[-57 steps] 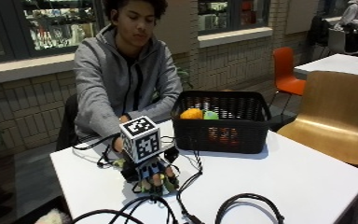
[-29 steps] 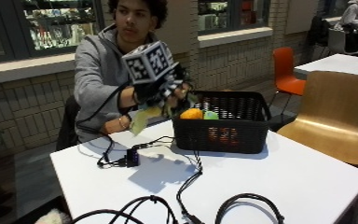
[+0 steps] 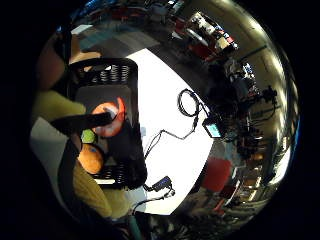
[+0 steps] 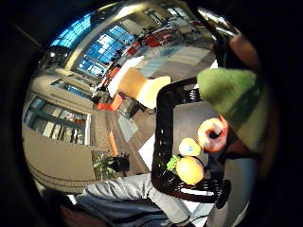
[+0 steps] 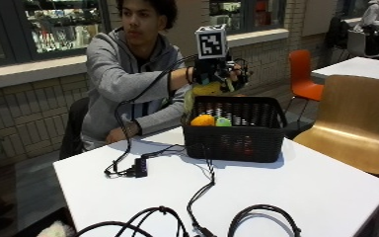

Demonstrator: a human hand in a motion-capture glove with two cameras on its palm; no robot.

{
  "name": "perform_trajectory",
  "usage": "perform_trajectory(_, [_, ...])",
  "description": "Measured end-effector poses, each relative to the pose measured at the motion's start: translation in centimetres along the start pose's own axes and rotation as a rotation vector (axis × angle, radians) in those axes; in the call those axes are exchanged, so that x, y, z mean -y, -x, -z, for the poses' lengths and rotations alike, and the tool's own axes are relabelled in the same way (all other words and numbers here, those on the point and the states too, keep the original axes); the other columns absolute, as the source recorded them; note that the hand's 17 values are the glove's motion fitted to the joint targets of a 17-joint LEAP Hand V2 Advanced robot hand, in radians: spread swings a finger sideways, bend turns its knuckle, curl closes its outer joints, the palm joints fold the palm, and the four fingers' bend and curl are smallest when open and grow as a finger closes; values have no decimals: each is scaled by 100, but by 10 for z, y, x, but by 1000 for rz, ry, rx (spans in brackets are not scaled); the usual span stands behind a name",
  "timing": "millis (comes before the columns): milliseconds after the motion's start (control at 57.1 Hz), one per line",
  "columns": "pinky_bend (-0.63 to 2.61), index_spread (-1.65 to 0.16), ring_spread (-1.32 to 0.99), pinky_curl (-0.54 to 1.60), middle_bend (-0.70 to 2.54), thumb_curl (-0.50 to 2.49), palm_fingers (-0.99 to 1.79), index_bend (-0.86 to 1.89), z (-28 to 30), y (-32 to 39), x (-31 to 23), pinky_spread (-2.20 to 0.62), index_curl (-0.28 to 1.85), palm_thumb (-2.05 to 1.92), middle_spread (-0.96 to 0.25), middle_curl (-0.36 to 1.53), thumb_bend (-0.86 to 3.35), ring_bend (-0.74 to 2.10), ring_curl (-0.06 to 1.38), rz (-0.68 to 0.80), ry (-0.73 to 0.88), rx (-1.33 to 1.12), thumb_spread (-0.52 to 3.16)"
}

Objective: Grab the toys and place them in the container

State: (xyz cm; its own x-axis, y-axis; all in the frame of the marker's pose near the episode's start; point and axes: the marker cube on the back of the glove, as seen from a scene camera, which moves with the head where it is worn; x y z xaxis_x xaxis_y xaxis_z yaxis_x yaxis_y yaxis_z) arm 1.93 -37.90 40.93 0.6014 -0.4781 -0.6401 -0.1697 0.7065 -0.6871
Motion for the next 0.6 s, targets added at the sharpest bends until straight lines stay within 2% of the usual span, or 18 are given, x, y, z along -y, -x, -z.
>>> perform_trajectory(70, [143, -26, -33, 53, 18, 56, 71, 12, -8, -5, -1, -39, 33, 58, -12, 64, 67, 116, 60, -15, 99, -42, 160])
perform_trajectory(105, [145, -27, -30, 54, 12, 52, 40, 6, -11, -8, -4, -38, 32, 51, -8, 62, 65, 111, 60, -19, 142, -60, 161])
perform_trajectory(123, [145, -28, -26, 54, 8, 49, 9, 8, -12, -9, -6, -34, 32, 42, -5, 60, 60, 99, 57, -20, 161, -59, 159])
perform_trajectory(140, [144, -28, -24, 56, 11, 47, -8, 14, -12, -9, -8, -31, 35, 38, -3, 60, 58, 92, 59, -17, 177, -50, 159])
perform_trajectory(158, [145, -29, -22, 56, 13, 46, -8, 15, -11, -10, -10, -30, 36, 35, -2, 60, 56, 90, 59, -10, 189, -37, 158])
perform_trajectory(175, [144, -29, -19, 54, 13, 44, -20, 13, -11, -10, -13, -26, 34, 27, -1, 58, 52, 78, 54, -1, 195, -21, 157])
perform_trajectory(298, [140, -30, -11, 45, 13, 36, -16, 13, 0, -25, -42, -15, 30, 11, 5, 49, 43, 55, 39, -9, 174, 63, 155])
perform_trajectory(490, [135, -31, -7, 41, 16, 32, -5, 16, 14, -64, -145, -9, 30, 5, 6, 43, 39, 55, 37, 11, 152, 49, 156])
perform_trajectory(595, [129, -31, -7, 38, 18, 31, 1, 20, 9, -91, -221, -8, 32, 7, 6, 42, 40, 56, 37, -68, 135, 4, 158])
